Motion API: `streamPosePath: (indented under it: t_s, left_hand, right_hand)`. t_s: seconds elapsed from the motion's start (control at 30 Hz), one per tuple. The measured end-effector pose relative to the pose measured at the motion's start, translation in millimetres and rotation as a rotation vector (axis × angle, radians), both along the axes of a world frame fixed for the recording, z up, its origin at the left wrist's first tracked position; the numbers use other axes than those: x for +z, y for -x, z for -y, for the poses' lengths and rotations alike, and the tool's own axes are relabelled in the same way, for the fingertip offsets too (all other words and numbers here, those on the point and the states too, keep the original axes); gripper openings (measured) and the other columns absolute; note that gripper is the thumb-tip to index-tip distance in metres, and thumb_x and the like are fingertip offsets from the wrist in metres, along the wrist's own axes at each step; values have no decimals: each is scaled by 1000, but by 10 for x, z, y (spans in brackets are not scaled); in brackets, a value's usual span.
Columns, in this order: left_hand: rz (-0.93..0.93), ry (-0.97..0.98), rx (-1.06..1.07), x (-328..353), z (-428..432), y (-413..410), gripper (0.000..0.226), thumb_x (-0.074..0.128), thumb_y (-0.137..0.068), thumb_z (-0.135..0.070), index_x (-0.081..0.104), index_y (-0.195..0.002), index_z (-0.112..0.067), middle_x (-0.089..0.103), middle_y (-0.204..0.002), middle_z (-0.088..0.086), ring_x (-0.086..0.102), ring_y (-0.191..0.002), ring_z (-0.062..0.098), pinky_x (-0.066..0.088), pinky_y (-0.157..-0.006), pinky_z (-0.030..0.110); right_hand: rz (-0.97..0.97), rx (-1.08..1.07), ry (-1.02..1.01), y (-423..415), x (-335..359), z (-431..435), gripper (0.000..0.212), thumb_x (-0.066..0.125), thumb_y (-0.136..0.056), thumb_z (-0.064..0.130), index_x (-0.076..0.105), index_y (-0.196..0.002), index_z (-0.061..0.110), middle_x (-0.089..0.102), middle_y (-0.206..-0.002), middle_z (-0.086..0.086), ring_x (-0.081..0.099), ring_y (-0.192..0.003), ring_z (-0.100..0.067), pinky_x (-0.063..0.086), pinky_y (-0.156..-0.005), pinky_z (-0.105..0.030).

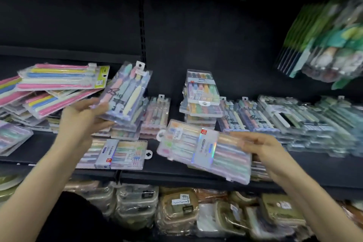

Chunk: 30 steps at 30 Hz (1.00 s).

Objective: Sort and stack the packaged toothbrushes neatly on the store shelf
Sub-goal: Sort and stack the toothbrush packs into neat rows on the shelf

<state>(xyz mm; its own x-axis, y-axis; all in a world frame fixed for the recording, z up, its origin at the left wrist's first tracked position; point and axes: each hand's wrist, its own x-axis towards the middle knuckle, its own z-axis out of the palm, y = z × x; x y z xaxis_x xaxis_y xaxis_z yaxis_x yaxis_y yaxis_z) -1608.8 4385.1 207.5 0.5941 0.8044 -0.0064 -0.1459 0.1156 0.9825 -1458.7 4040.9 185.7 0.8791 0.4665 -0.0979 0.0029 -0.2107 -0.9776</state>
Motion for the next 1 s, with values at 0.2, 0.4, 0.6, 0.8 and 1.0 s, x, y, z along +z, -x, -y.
streamPosePath:
  t_s: [0.2,0.4,0.6,0.8,1.0]
  left_hand:
    - [82,-94,-171,280,321,-147,12,67,-85,-8,62,-95,-11,69,-80,2,70,-66,16,59,-61,28]
    - [76,-109,-291,363,666,-429,17,65,-87,-6,64,-103,-7,66,-85,7,69,-65,16,56,-58,25]
    - [124,-78,-397,500,961,-557,18,66,-82,-8,65,-100,-7,69,-77,8,68,-65,20,56,-56,26]
    - [101,-28,-567,404,1731,-805,21,68,-79,-6,62,-99,-9,71,-85,6,70,-69,17,57,-57,29]
    - [-62,-425,-697,222,2178,-1046,11,65,-89,-25,64,-99,-25,66,-97,-1,68,-80,12,55,-70,20]
  right_hand:
    - [-50,-64,142,-470,-61,526,27,60,-89,-2,75,-92,21,72,-100,2,61,-98,-16,44,-71,-25]
    - [238,-2,384,-663,-144,572,15,72,-85,19,72,-97,28,68,-110,8,59,-95,0,42,-74,-17]
    - [513,-114,489,-594,-100,558,19,68,-88,31,69,-105,23,68,-105,11,60,-90,-3,46,-72,-18]
    - [78,-43,-292,-200,364,294,45,64,-79,45,57,-119,26,74,-98,-1,72,-86,-21,56,-64,-24]
    - [-5,-269,-425,-351,383,435,16,60,-92,10,67,-107,10,75,-95,-7,73,-80,-22,56,-57,-27]
